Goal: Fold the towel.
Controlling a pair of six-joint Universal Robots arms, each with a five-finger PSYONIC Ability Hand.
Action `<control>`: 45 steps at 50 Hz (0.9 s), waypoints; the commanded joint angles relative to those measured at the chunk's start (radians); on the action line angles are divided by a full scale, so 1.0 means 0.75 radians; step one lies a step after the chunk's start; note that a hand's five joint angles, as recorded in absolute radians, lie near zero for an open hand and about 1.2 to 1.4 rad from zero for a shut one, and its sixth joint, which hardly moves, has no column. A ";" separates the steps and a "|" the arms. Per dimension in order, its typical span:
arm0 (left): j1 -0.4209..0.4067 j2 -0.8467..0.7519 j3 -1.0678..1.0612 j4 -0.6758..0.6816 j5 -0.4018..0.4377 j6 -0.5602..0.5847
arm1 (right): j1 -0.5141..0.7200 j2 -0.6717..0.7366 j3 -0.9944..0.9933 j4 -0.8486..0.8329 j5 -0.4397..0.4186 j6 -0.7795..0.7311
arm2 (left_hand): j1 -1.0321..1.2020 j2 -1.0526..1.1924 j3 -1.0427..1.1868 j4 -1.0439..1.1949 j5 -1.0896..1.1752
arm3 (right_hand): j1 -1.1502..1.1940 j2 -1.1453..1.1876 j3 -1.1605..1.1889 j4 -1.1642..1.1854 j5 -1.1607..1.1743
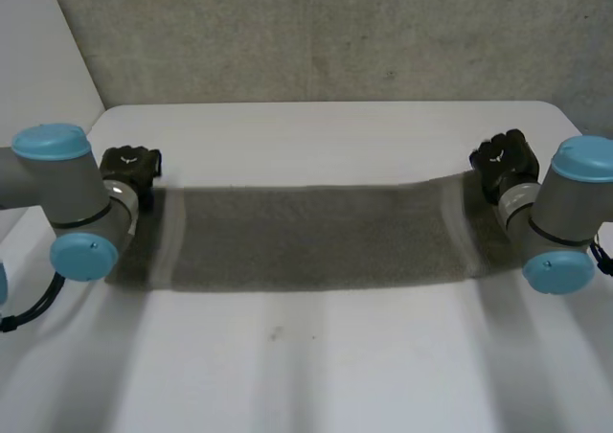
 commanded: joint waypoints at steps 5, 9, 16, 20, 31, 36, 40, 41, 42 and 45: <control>-0.066 0.118 -0.077 0.024 0.007 -0.010 | 0.008 -0.195 0.173 -0.017 0.049 0.151 | -0.536 -0.579 -0.588 -0.609 -0.607 | -0.285 -0.438 -0.456 -0.486 -0.518; -0.066 0.212 -0.169 0.026 0.007 -0.012 | -0.002 -0.393 0.354 0.017 0.043 0.268 | -0.536 -0.579 -0.588 -0.609 -0.607 | -0.285 -0.438 -0.456 -0.486 -0.518; -0.068 0.481 -0.483 0.052 0.009 -0.016 | -0.014 -0.563 0.519 0.216 -0.064 0.329 | -0.536 -0.579 -0.588 -0.609 -0.607 | -0.285 -0.438 -0.456 -0.486 -0.518; -0.070 0.567 -0.618 0.107 0.009 -0.043 | -0.112 -0.586 0.598 0.341 -0.188 0.372 | -0.536 -0.579 -0.588 -0.609 -0.607 | -0.253 -0.406 -0.423 -0.453 -0.485; -0.068 0.660 -0.879 0.312 0.009 -0.202 | -0.245 -0.517 0.658 0.294 -0.395 0.450 | -0.536 -0.579 -0.588 -0.609 -0.607 | 0.327 0.174 0.156 0.126 0.094; -0.068 0.660 -0.885 0.314 0.009 -0.213 | -0.262 -0.469 0.674 0.226 -0.444 0.460 | -0.536 -0.579 -0.588 -0.609 -0.607 | 0.418 0.265 0.247 0.217 0.185; -0.068 0.660 -0.887 0.314 0.009 -0.213 | -0.274 -0.459 0.678 0.192 -0.452 0.462 | -0.536 -0.579 -0.588 -0.609 -0.607 | 0.570 0.417 0.400 0.370 0.338; -0.068 0.660 -0.887 0.314 0.009 -0.213 | -0.274 -0.453 0.680 0.173 -0.452 0.460 | -0.536 -0.579 -0.588 -0.609 -0.607 | 0.625 0.472 0.454 0.424 0.392; -0.068 0.660 -0.889 0.316 0.007 -0.213 | -0.276 -0.443 0.680 0.159 -0.452 0.460 | -0.536 -0.579 -0.588 -0.609 -0.607 | 0.691 0.538 0.520 0.490 0.458; -0.068 0.660 -0.893 0.316 0.009 -0.213 | -0.278 -0.416 0.678 0.145 -0.446 0.454 | -0.536 -0.579 -0.588 -0.609 -0.607 | 1.014 0.861 0.843 0.813 0.781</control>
